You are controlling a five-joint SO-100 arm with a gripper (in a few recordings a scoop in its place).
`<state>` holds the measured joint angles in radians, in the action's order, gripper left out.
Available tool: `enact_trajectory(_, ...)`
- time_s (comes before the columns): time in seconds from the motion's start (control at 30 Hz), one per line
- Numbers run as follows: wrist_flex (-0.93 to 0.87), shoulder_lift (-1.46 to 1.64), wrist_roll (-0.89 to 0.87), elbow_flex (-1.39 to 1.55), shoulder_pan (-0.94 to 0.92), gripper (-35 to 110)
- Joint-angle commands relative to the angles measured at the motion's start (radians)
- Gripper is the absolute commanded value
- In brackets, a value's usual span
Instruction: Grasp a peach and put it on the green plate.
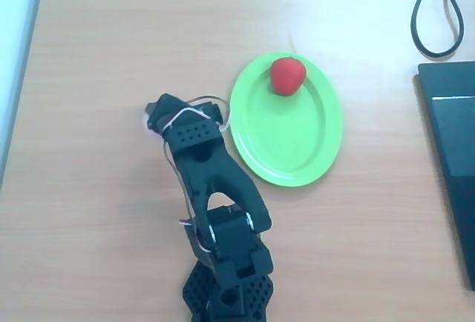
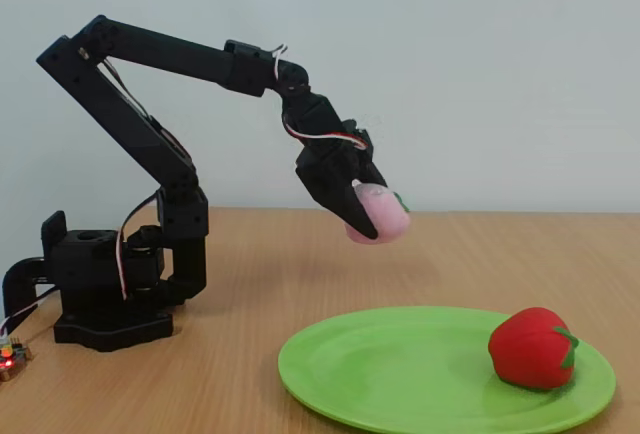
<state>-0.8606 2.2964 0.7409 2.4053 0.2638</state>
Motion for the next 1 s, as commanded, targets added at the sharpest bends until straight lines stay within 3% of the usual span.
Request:
enact_trajectory(0.0, -0.034, 0.040, -0.049, -0.051, -0.029, 24)
enact_trajectory(0.63, -0.071, 0.100, -0.396, -0.078, -0.344, 22)
enact_trajectory(0.97, -0.094, 0.089, -0.465, -0.080, -0.503, 26)
